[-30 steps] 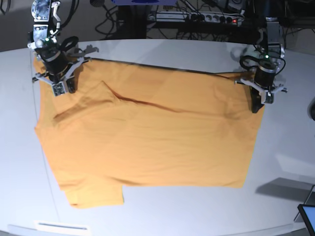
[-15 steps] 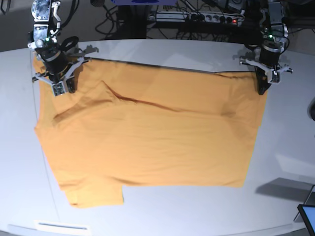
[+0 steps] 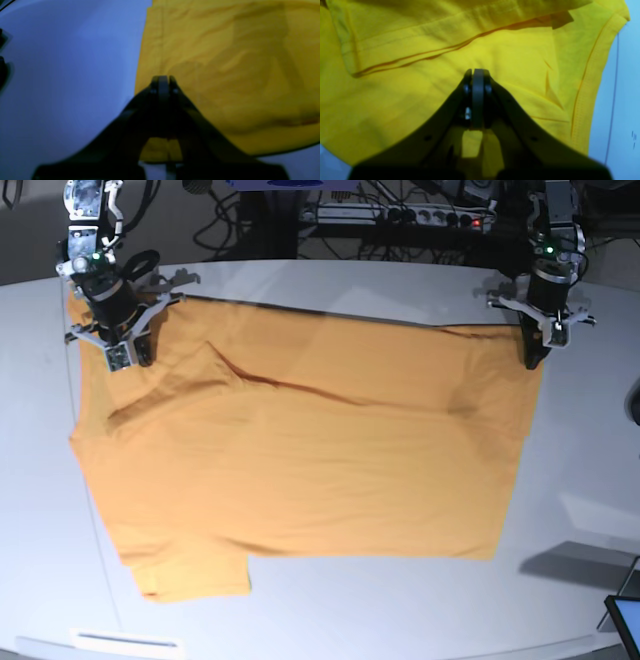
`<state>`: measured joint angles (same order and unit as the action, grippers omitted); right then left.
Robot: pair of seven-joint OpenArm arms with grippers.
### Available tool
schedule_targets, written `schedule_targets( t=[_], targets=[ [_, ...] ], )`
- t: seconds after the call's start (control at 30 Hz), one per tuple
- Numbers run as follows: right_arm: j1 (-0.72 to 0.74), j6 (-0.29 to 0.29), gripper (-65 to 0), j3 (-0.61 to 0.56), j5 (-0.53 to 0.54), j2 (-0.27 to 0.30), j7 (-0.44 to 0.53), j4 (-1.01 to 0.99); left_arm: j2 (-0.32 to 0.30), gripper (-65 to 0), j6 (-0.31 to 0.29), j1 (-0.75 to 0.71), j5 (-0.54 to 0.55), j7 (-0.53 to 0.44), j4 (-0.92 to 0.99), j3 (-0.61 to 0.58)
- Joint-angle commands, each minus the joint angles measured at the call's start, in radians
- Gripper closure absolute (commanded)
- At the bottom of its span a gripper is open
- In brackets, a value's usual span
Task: Fold the T-shirt properly
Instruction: 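Pull the shirt edge taut between both grippers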
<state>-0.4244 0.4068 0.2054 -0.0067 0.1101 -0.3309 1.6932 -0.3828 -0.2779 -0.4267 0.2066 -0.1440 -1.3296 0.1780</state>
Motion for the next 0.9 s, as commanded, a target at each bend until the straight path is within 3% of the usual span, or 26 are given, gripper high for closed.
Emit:
schedule_targets(
  t=[0.0,0.3,0.47,0.53,0.73,0.87],
  targets=[
    [-0.009,-0.007,0.0,0.004,-0.029,0.007,-0.055,0.005,-0.009,0.0,-0.007,-0.014,-0.023,0.053,-0.021,0.001],
    [-0.008,-0.009,-1.9,0.009,-0.029,0.012,-0.058,0.080,0.002,0.0,-0.007,0.058,-0.025,0.200,-0.164,0.074],
    [-0.006,-0.009,-18.4,0.010,-0.029,0.012,-0.058,0.126,-0.002,0.0,-0.007,0.098,-0.025,0.238,-0.166,0.071],
    [-0.009,-0.009,-22.1,0.010,-0.029,0.010,-0.058,0.147,-0.002,0.0,-0.007,0.098,-0.025,0.238,-0.163,0.071],
    [0.006,-0.009,-22.5,0.010,-0.029,0.010,-0.056,0.180,0.000,0.0,-0.007,0.113,-0.025,0.234,-0.152,0.064],
    [0.034,-0.009,-22.5,0.007,-0.029,0.009,-0.056,0.178,-0.008,0.0,-0.008,0.183,-0.026,0.232,-0.089,-0.005]
  ],
)
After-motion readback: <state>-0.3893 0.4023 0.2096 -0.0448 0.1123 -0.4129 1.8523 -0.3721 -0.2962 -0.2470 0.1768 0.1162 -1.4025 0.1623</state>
